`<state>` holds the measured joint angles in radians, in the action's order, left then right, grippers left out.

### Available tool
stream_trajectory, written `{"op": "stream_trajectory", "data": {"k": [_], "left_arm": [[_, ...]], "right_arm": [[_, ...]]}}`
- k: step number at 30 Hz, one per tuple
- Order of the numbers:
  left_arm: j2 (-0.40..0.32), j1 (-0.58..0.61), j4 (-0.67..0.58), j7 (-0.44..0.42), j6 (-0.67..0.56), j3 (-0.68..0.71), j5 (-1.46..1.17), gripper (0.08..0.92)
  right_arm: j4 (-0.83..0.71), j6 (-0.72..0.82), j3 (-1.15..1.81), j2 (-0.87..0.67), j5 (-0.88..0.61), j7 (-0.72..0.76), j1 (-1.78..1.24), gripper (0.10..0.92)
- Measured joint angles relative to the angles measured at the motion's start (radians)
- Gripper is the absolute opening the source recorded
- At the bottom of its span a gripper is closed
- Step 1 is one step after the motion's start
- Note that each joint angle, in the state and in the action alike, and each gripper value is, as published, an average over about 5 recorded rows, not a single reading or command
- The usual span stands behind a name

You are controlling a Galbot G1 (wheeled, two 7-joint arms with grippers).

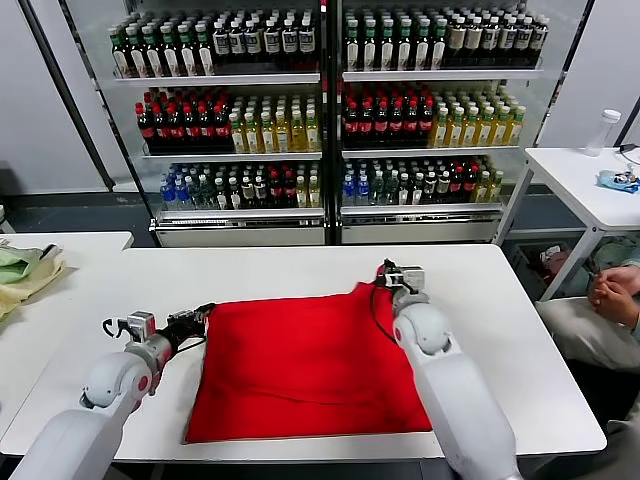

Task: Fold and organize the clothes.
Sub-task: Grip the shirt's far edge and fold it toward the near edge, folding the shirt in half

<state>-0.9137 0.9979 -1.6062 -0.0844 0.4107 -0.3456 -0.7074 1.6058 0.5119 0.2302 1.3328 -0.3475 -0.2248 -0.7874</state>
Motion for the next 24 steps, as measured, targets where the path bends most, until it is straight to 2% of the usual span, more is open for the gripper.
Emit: {"op": "stream_trajectory", "data": {"k": [11, 24], "left_arm": [[0.029, 0.129, -0.131, 0.022, -0.048, -0.055, -0.018, 0.083], [0.045, 0.291, -0.247, 0.033, -0.049, -0.136, -0.002, 0.083]], "right_arm": [[0.279, 0.019, 0.048, -0.082, -0.019, -0.009, -0.232, 0.113], [0.453, 0.03, 0.086, -0.11, -0.008, -0.017, -0.405, 0.113]]}}
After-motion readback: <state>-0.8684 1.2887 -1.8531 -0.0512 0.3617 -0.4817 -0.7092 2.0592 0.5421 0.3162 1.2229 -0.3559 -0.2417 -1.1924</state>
